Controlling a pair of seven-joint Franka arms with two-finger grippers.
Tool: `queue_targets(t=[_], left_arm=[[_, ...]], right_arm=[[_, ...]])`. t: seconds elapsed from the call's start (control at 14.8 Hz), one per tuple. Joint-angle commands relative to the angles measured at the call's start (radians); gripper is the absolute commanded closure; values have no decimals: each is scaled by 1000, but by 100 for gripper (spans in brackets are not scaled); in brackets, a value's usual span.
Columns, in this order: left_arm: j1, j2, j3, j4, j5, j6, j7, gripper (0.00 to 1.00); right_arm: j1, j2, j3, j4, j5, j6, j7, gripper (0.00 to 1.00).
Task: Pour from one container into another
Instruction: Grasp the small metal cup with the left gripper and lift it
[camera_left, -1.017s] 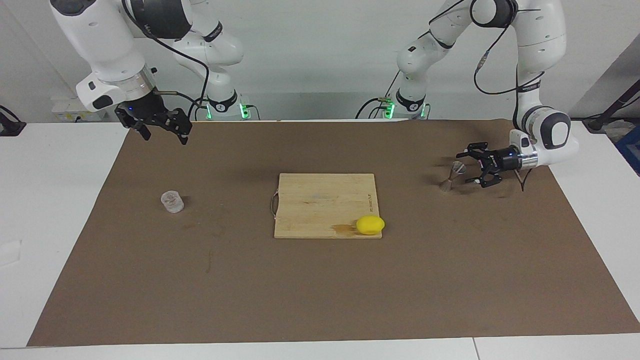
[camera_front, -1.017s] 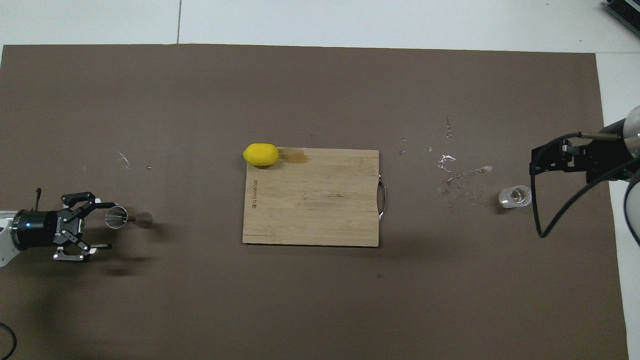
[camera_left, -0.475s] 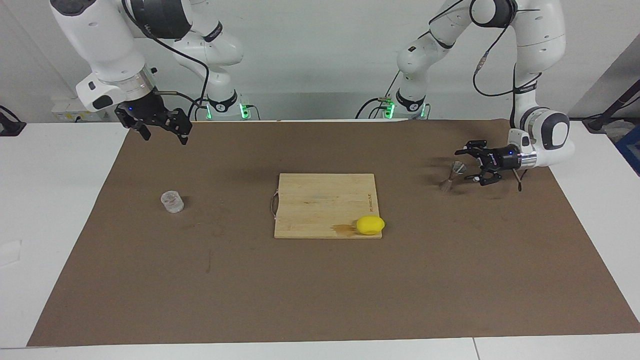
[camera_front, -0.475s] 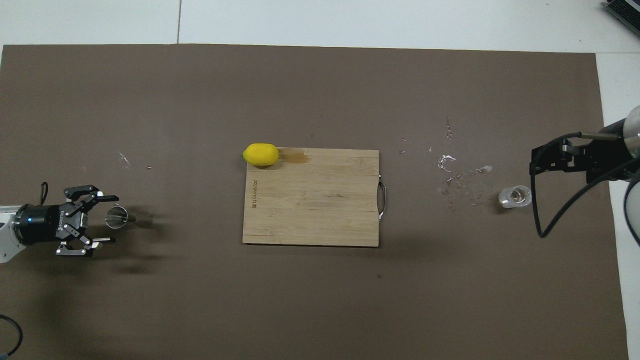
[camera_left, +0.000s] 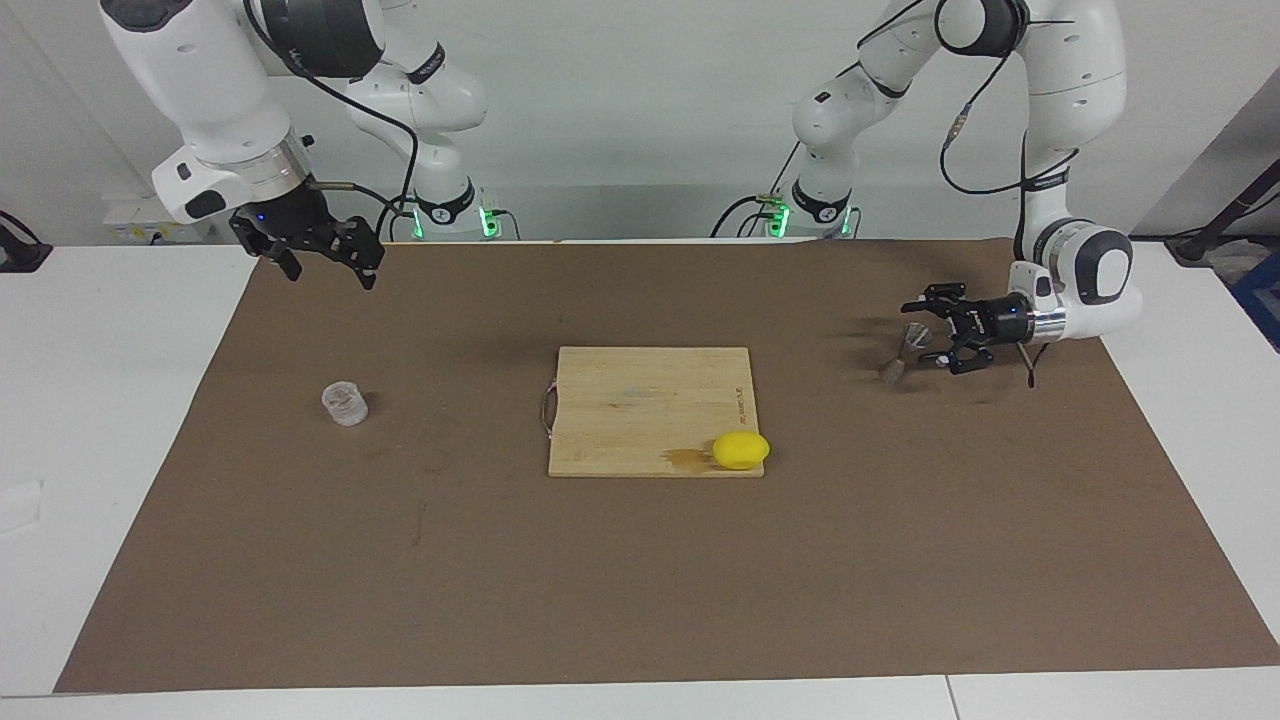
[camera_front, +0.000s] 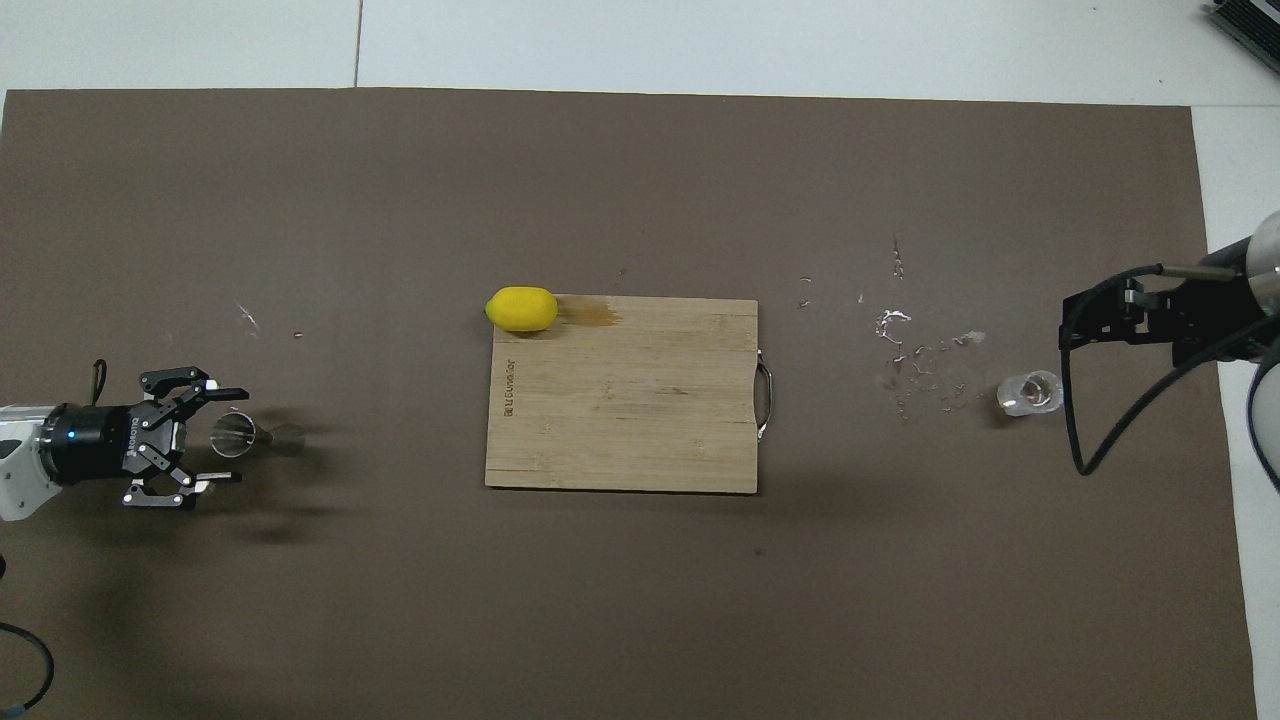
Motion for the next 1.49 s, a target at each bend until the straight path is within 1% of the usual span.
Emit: queue_targets(t=[0.0, 0.07, 0.14, 0.2, 0.27, 0.34, 0.47, 0.68, 0.81, 0.88, 1.08, 1.22, 1.42], left_arm=[[-18, -5, 14, -13, -18, 26, 41, 25], [-18, -5, 14, -13, -18, 34, 41, 37], [-18, -5, 14, -13, -18, 34, 41, 40], [-16, -5, 14, -13, -18, 35, 41, 52], [-16, -5, 14, -13, -18, 42, 41, 61], [-18, -4, 14, -13, -18, 45, 41, 68], [-24, -4, 13, -9, -19, 48, 41, 71], [-33, -1, 8, 14, -33, 32, 38, 72], [-87, -7, 8, 37, -68, -9, 35, 73], [-104, -7, 6, 51, -85, -11, 29, 76], [-189, -22, 5, 53, -158, -4, 3, 76], [-263, -24, 5, 53, -204, -1, -49, 76], [-352, -27, 5, 39, -277, 35, -77, 76]], right_arm=[[-3, -21, -5, -21, 15, 4, -15, 0], [-3, -21, -5, -22, 15, 4, -15, 0], [-3, -21, -3, -22, 15, 2, -15, 0], [-3, -21, -5, -21, 15, 2, -14, 0], [-3, -21, -3, -22, 15, 2, -14, 0], [-3, -21, -5, -22, 15, 4, -14, 0], [-3, -21, -3, -21, 15, 4, -14, 0], [-3, -21, -5, -21, 15, 2, -14, 0], [-3, -21, -3, -21, 15, 2, -14, 0], [-3, -21, -5, -21, 15, 2, -15, 0], [-3, -21, -3, -21, 15, 2, -14, 0], [-3, -21, -3, -21, 15, 2, -15, 0], [-3, -21, -3, -22, 15, 2, -15, 0]])
